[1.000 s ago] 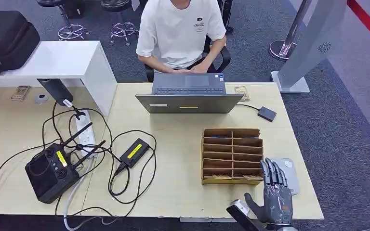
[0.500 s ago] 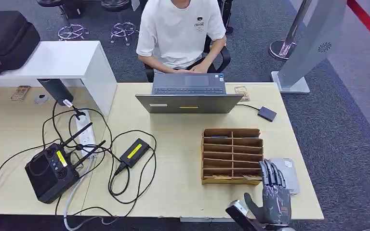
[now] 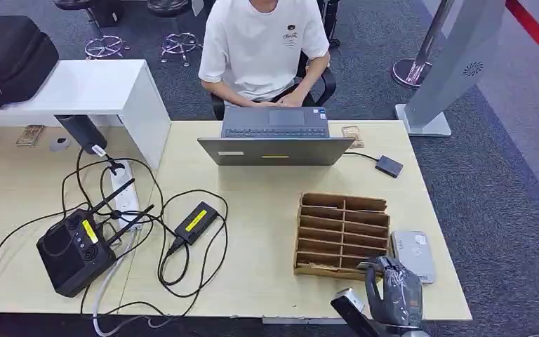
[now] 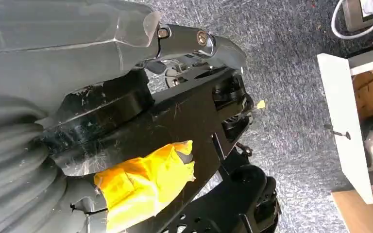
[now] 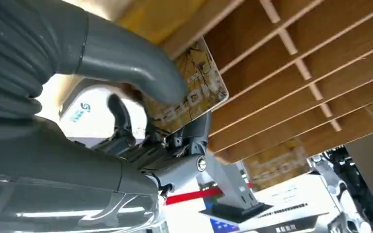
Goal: Pass the card to the sensor for recognition and then transmit it.
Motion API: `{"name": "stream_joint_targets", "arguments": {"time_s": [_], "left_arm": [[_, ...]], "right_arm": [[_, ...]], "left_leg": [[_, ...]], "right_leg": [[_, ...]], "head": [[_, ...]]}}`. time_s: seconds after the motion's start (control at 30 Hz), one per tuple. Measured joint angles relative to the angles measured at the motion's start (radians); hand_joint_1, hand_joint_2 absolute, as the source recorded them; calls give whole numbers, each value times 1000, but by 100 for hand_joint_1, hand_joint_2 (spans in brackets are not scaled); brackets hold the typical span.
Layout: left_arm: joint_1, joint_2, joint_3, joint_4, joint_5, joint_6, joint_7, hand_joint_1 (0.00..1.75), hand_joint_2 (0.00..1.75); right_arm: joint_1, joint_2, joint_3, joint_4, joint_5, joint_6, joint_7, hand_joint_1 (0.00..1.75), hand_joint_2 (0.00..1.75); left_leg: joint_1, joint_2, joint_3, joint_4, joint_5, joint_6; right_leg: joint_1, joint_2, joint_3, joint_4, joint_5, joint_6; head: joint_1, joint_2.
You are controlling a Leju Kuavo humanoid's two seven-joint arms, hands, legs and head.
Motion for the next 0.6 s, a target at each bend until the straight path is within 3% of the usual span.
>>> {"name": "stream_joint_targets", "arguments": {"time_s": [0.6], "left_arm": [[2, 7, 0, 0, -6, -1, -19, 0, 175]], "right_arm": [[1, -28, 24, -22, -13, -2, -11, 175, 175]], "left_leg": [[0, 0, 0, 0, 0, 0]], "right_leg": [[0, 0, 0, 0, 0, 0]], "head": [[0, 0]]}}
